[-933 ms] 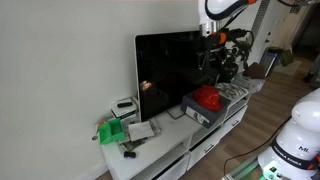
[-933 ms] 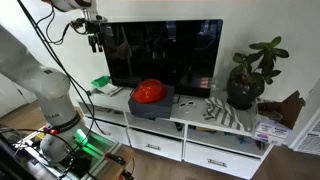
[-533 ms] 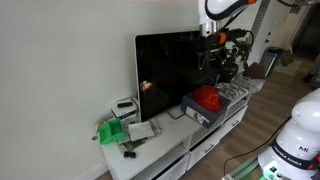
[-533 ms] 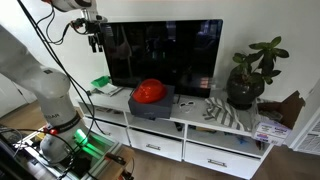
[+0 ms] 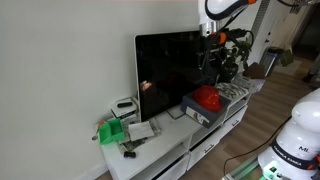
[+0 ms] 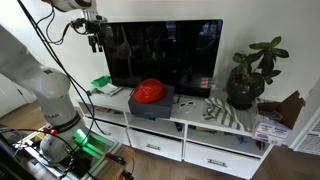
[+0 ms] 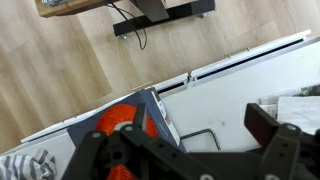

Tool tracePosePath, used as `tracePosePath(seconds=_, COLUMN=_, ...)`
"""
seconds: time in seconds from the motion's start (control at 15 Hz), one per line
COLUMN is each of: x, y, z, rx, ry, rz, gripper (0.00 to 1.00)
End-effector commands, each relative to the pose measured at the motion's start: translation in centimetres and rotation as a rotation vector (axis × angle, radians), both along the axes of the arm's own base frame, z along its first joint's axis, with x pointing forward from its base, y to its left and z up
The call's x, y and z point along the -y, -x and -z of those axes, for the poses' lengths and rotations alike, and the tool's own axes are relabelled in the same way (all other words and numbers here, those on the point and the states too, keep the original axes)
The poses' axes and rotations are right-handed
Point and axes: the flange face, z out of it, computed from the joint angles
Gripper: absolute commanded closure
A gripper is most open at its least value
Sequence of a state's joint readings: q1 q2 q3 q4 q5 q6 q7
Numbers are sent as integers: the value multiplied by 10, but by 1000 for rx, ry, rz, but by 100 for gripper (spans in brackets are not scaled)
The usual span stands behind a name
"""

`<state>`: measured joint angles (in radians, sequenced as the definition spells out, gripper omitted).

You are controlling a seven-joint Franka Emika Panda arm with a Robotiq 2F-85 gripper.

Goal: Place the green box next to the blue box

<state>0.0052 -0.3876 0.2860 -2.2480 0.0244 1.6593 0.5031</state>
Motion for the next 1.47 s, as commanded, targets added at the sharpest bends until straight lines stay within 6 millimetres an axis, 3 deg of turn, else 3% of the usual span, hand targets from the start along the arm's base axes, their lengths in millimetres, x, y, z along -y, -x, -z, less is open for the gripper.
tracePosePath(seconds=0.0, x=0, y=0, z=0, rx=-1, ry=0, rz=0, gripper=0)
tracePosePath(seconds=0.2, x=-36, y=-9, z=-2, rx=17, ry=10, rz=-17, gripper=0)
tracePosePath(seconds=0.4, x=-97, y=-18, z=3, rx=9, ry=0, rz=-64, gripper=0)
tracePosePath(seconds=0.8, x=-216, y=-52, z=39, rx=-3, ry=-57, rz=-60, gripper=0)
tracePosePath(seconds=1.0, x=-261, y=-79, z=64, rx=22, ry=-53, rz=93, gripper=0)
tracePosePath(seconds=1.27, x=-306, y=-119, z=103, rx=119, ry=-9, rz=168, gripper=0)
tracePosePath(seconds=1.33, x=-285, y=-98, z=93, rx=74, ry=-31, rz=146, gripper=0)
tracePosePath(seconds=1.4, x=-294, y=-106, z=103, rx=85, ry=-22, rz=149, gripper=0)
